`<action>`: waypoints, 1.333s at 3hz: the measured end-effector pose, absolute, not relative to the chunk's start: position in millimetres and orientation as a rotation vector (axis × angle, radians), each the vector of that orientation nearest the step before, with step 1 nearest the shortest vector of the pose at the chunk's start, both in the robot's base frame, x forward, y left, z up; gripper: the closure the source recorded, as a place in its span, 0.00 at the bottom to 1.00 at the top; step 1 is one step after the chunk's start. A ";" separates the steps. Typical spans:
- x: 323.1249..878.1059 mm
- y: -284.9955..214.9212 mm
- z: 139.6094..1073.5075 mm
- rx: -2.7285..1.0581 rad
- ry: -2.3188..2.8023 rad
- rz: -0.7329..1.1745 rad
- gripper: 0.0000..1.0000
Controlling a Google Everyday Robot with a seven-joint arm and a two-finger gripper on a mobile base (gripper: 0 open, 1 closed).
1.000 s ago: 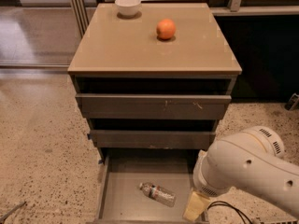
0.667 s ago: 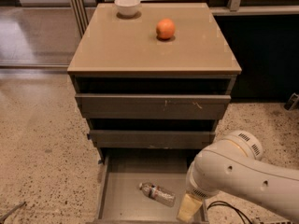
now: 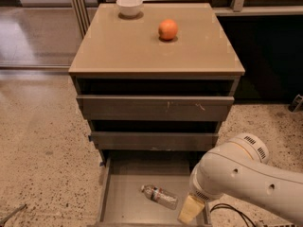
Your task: Pick water bottle from bottom drawer and place on counter
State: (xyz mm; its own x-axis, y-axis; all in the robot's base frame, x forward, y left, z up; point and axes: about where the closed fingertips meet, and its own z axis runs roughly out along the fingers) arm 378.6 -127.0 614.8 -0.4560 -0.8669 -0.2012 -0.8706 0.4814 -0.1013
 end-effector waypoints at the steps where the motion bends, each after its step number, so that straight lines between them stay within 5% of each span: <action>1: 380.0 -121.4 605.5 -1.480 2.493 0.070 0.00; 4: 406.9 -117.8 528.2 -1.288 2.591 0.139 0.00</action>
Offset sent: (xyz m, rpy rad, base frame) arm 0.0231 0.0085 -0.0579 0.1035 -0.0260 -0.1198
